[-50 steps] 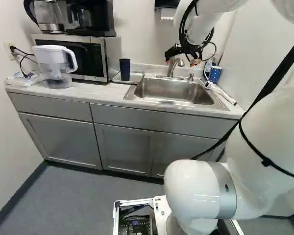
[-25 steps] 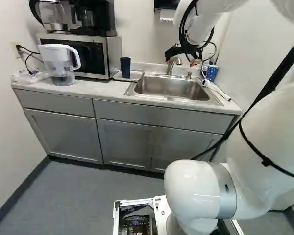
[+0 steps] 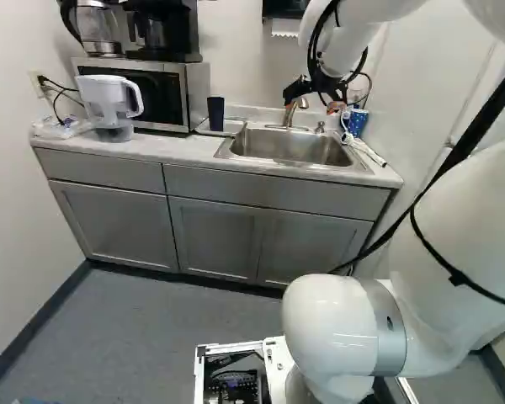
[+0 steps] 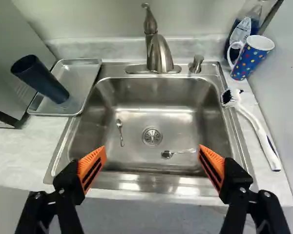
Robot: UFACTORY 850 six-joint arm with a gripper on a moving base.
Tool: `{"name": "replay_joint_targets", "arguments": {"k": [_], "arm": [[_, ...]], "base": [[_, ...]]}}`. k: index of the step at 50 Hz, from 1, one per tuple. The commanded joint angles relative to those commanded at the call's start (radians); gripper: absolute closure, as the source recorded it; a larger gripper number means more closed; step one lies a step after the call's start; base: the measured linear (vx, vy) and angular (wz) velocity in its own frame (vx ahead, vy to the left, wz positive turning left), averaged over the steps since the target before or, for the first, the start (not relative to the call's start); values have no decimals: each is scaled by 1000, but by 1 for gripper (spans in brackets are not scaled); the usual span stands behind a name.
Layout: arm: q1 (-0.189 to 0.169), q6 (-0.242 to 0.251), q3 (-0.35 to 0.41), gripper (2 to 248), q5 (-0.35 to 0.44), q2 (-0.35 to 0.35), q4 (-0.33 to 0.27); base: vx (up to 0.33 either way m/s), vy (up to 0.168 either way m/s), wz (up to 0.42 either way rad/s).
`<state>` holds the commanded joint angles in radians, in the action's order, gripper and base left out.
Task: Rinse the cup and place it in the tray
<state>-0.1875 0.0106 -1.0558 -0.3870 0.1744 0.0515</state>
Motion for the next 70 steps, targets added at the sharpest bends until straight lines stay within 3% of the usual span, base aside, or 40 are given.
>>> {"name": "replay_joint_targets", "arguments": {"k": [70], "arm": [[0, 0, 0, 3, 0, 0, 0]], "base": [[-94, -2, 4]]}}
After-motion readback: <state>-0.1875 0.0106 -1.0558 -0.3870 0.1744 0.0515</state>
